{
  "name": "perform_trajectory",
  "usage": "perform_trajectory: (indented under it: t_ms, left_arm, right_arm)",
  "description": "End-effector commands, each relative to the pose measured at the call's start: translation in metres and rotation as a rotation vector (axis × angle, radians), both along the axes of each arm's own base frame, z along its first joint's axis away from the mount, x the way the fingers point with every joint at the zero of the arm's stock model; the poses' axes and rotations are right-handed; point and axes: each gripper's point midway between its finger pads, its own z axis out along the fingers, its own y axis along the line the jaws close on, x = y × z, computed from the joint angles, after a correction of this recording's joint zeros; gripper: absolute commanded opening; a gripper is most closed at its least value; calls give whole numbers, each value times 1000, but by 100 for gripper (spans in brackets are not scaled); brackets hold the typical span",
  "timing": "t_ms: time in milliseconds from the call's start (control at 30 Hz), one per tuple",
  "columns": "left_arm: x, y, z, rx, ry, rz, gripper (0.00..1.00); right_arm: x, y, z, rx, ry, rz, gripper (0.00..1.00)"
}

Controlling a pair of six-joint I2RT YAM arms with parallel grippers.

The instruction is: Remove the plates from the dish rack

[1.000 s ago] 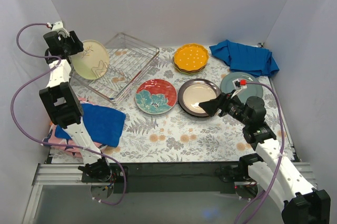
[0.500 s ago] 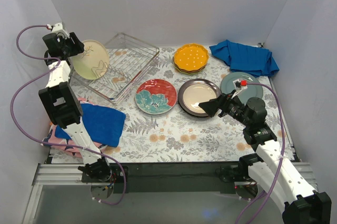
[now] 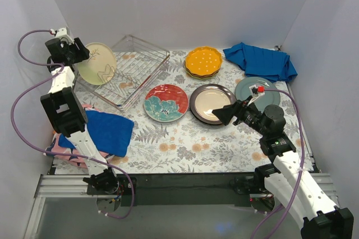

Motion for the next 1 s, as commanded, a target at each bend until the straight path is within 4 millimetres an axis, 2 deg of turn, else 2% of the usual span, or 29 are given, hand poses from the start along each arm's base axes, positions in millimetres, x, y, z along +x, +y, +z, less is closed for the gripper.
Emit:
perform_trajectory:
  t_ms: [0, 200, 233, 367, 600, 667, 967]
  left_arm:
    - [-3, -9, 11, 0, -27, -61, 52]
    - [-10, -18, 34, -15, -61, -80, 49]
    - [-10, -20, 46, -5, -96, -87, 49]
    - [-15, -29, 50, -23, -105, -120, 47]
    - [-25, -41, 53, -16, -118, -151, 44]
    - [-25, -52, 47, 8, -132, -184, 44]
    - [-31, -67, 35, 72, -155, -252, 41]
  right_arm:
    - [3, -1, 17, 5, -65, -11, 93]
    - [4, -1, 15, 1, -57, -13, 92]
    - [4, -1, 14, -2, -54, -13, 92]
    - [3, 0, 14, -2, -57, -10, 93]
    - [3, 0, 16, -4, -60, -8, 92]
    - [2, 0, 16, -3, -62, -5, 93]
    - [2, 1, 17, -5, -63, -3, 92]
